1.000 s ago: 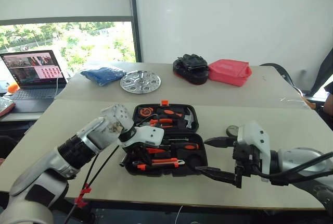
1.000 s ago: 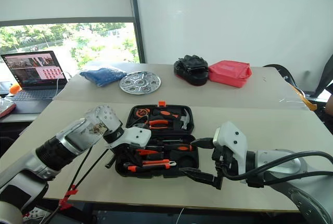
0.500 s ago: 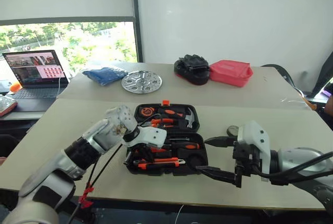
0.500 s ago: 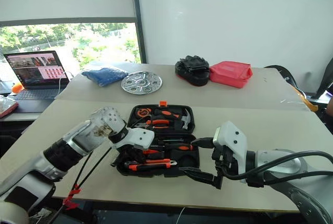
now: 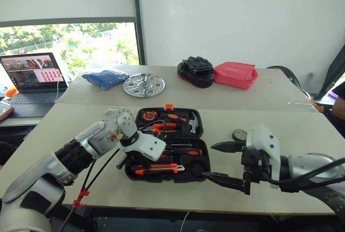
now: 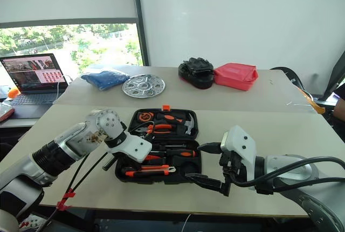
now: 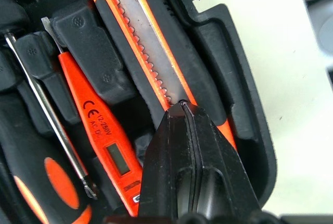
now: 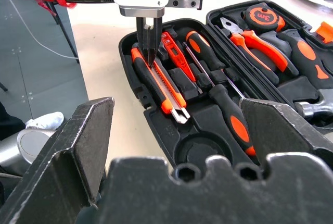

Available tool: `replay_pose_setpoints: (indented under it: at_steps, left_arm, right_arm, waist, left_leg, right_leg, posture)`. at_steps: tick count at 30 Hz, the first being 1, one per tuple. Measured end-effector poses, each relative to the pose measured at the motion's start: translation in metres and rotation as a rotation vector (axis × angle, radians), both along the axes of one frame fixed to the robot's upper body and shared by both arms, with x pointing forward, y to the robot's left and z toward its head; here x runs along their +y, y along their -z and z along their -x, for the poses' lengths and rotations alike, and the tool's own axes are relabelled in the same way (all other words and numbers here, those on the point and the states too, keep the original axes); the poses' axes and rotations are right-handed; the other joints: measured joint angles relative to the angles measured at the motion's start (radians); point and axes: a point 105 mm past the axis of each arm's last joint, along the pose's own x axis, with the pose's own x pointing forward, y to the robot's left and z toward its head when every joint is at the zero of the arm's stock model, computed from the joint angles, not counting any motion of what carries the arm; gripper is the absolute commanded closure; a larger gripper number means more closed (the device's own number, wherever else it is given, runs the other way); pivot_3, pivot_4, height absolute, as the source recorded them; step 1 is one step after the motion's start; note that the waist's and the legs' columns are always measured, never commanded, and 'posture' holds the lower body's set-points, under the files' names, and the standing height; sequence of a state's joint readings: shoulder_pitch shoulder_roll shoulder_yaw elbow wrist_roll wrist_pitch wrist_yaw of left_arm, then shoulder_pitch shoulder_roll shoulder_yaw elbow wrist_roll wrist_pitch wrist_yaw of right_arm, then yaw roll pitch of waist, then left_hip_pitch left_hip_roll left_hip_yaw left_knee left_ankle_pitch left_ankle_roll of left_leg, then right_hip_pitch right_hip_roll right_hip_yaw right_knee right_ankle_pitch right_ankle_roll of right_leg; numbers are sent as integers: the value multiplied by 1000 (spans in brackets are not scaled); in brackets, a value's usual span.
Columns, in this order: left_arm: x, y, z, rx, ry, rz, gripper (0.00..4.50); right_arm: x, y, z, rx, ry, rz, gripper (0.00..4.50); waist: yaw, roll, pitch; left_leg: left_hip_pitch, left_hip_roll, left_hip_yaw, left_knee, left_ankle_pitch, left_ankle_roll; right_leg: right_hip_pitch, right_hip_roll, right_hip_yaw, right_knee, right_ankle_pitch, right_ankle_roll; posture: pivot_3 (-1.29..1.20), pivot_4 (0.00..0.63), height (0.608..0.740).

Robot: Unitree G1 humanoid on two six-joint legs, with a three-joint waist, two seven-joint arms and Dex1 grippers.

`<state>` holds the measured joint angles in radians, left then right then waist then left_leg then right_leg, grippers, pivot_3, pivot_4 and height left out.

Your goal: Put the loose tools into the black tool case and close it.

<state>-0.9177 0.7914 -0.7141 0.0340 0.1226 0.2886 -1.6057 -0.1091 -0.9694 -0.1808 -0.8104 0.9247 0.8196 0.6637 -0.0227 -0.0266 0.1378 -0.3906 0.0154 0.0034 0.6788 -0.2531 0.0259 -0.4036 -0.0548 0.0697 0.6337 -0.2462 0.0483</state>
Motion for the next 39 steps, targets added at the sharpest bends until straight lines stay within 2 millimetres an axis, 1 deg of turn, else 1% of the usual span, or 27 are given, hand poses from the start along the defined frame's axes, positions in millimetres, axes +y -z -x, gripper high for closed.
replay_pose_setpoints:
  at_steps: [7, 12, 13, 14, 15, 16, 17, 20, 22, 24, 25, 26, 27, 28, 29, 30, 32, 33, 34, 36, 37, 39]
  left_arm:
    - [-11, 1, -1, 1, -9, 46, 4455]
    - [-14, 7, 1, -56, 85, 0, 4455]
    - [-15, 8, 1, -89, 127, -18, 4455]
    - [-15, 10, 1, -118, 155, -34, 4455]
    - [-15, 11, 1, -130, 161, -38, 4455]
    - [-16, 13, 1, -137, 159, -37, 4455]
    - [-17, 14, 0, -141, 153, -34, 4455]
    - [-18, 11, -2, -117, 89, -3, 4455]
    - [-19, 9, 0, -64, 41, 25, 4455]
    - [-19, 6, 2, 15, -39, 68, 4455]
    - [-20, 2, 3, 54, -71, 94, 4455]
    - [-22, -3, 4, 90, -88, 125, 4455]
    - [-26, -9, 6, 124, -102, 160, 4455]
    - [-29, -16, 7, 152, -117, 192, 4455]
    - [-33, -34, 7, 192, -152, 266, 4455]
    - [-35, -51, 5, 216, -186, 330, 4455]
    - [-37, -81, 4, 263, -229, 455, 3957]
    - [-38, -92, 4, 283, -237, 502, 3796]
    - [-38, -100, 6, 306, -235, 548, 3449]
    - [-33, -106, 5, 343, -246, 608, 2641]
    - [-32, -108, 4, 350, -253, 639, 2318]
    - [-33, -112, -1, 354, -256, 711, 1432]
  right_arm:
    - [-1, 0, -1, 3, 5, -1, 0]
    - [-1, 0, -1, 4, 5, -1, 0]
    - [-1, 0, -1, 4, 5, -2, 0]
    - [-1, 0, -1, 4, 7, -3, 0]
    - [-1, 0, -1, 3, 9, -4, 0]
    - [-1, 0, -2, 2, 13, -5, 0]
    - [-1, 0, -2, 2, 16, -5, 0]
    - [-1, 1, -2, 6, 20, -8, 0]
    - [-1, 1, -2, 6, 20, -9, 0]
    - [-2, 1, -2, 6, 20, -9, 0]
    - [-2, 1, -2, 6, 22, -10, 0]
    - [-2, 1, -3, 6, 25, -11, 0]
    - [-3, 1, -4, 8, 29, -12, 0]
    - [-4, 0, -4, 6, 30, -13, 0]
    - [-5, -2, -4, 1, 33, -16, 0]
    - [-7, -4, -5, 0, 37, -22, 0]
    - [-13, -8, -6, -2, 54, -16, 0]
    - [-15, -9, -7, -5, 64, -9, 0]
    - [-19, -11, -6, -8, 73, -5, 0]
    - [-27, -12, -6, -2, 103, 3, 0]
    - [-31, -12, -5, 2, 122, 5, 0]
    - [-43, -11, -4, 13, 166, 9, 0]
  waist:
    - [21, 0, 0]
    - [25, 0, 0]
    - [26, 1, 0]
    - [26, 2, -1]
    - [26, 3, -2]
    - [26, 4, -2]
    - [26, 4, -3]
    - [27, 7, -4]
    - [25, 5, -3]
    - [21, 3, -2]
    - [19, 3, -1]
    - [18, 2, -1]
    - [17, 2, -1]
    - [17, 2, -1]
    - [17, 2, -1]
    - [18, 2, 1]
    - [17, 2, 2]
    - [17, 2, 2]
    - [17, 2, 2]
    - [13, 1, 3]
    - [13, 1, 3]
    - [16, -2, 5]
  left_leg:
    - [-1, -2, 0, 1, 0, 0]
    - [-1, -2, 0, 1, 0, 0]
    - [2, -2, 0, 1, 0, 0]
    - [5, -2, 1, 1, 0, 0]
    - [8, -2, 1, 1, 0, 0]
    - [10, -1, 1, 1, 0, 0]
    - [13, -1, 1, 1, 0, 0]
    - [12, -1, 1, 1, 1, 0]
    - [10, -1, 1, 1, 1, 0]
    - [4, -1, -1, 1, 1, 0]
    - [-1, -1, -1, 1, 1, 0]
    - [-7, -1, -3, 1, 1, 0]
    - [-12, -2, -4, 2, 1, 0]
    - [-16, -2, -5, 3, 1, 0]
    - [-25, -3, -6, 6, 0, 0]
    - [-26, -3, -6, 8, 0, 1]
    - [-26, -3, -6, 8, 0, 1]
    - [-25, -3, -6, 8, 0, 1]
    - [-24, -3, -6, 8, 0, 1]
    - [-23, -3, -5, 8, 0, 1]
    - [-23, -4, -4, 8, 0, 1]
    - [-22, -5, -3, 8, 0, 0]
  right_leg:
    - [1, -3, 0, -2, 1, 1]
    - [2, -3, 0, -2, 2, -2]
    - [4, -3, 0, -2, 3, -2]
    - [9, -3, 0, -2, 0, 2]
    - [12, -3, 0, -3, -1, 3]
    - [15, -3, -1, -3, -1, 3]
    - [16, -3, -1, -3, -4, -2]
    - [16, -4, 1, -3, -5, -3]
    - [14, -3, 0, -3, -5, -3]
    - [8, -2, 0, -3, -1, 4]
    - [2, -2, 0, -3, -1, 4]
    - [-3, -2, 0, -2, 0, 3]
    - [-7, -2, 0, -1, 3, -2]
    - [-12, -2, 0, 0, 3, -3]
    - [-20, -3, 0, 8, 3, -3]
    - [-21, -3, -1, 10, 3, -3]
    - [-21, -4, -1, 8, 3, -2]
    - [-20, -4, -1, 8, 3, -2]
    - [-20, -4, 0, 6, 3, -2]
    - [-19, -4, 0, 6, 2, -2]
    - [-19, -4, -1, 7, 2, -2]
    - [-19, -3, -1, 8, 3, -3]
  posture:
    - [0, 150, 740]
    - [0, 150, 740]
    - [0, 150, 740]
    - [0, 150, 740]
    - [0, 150, 740]
    - [0, 150, 740]
    - [0, 150, 740]
    - [0, 150, 740]
    - [0, 150, 740]
    - [0, 150, 740]
    - [0, 150, 740]
    - [0, 150, 740]
    - [0, 150, 740]
    - [0, 150, 740]
    - [0, 150, 740]
    - [0, 150, 740]
    - [0, 150, 740]
    - [0, 150, 740]
    - [0, 150, 740]
    - [0, 150, 740]
    - [0, 150, 740]
    - [0, 150, 740]
